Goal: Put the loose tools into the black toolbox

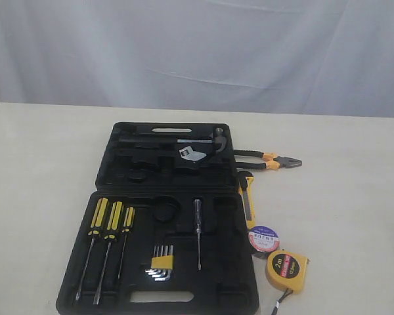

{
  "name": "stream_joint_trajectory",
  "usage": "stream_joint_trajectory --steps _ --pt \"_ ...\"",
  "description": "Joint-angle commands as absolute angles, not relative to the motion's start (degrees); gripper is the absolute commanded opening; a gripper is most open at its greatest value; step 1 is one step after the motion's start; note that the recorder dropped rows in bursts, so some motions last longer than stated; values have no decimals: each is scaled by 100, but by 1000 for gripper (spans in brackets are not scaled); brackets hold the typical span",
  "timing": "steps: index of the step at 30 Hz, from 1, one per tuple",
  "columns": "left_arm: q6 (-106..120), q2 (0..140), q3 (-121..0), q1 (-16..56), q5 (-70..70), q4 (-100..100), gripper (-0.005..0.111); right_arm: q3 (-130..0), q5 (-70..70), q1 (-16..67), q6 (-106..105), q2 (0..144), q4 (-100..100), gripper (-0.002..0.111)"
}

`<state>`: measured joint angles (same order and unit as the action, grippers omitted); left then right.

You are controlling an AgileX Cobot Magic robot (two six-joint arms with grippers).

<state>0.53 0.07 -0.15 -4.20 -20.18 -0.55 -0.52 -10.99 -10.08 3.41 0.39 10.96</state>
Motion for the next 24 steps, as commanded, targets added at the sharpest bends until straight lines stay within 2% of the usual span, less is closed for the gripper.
stream_joint_trajectory --steps 1,12,16,19,24 --pt "41 0 0 -393 -1962 0 0 -651 563 -1038 641 395 1175 -1" --pt "41 0 0 -393 -1962 0 0 -3614 3596 -1038 -372 4537 1873 -1" --pt "41 0 0 -393 -1962 0 0 -4482 4027 -839 -562 6005 1828 -1" --pt "41 0 0 -393 -1962 0 0 -4854 4236 -366 -503 6943 1402 -1" --pt "41 0 0 -393 -1962 0 0 -4938 3633 83 116 8145 623 -1"
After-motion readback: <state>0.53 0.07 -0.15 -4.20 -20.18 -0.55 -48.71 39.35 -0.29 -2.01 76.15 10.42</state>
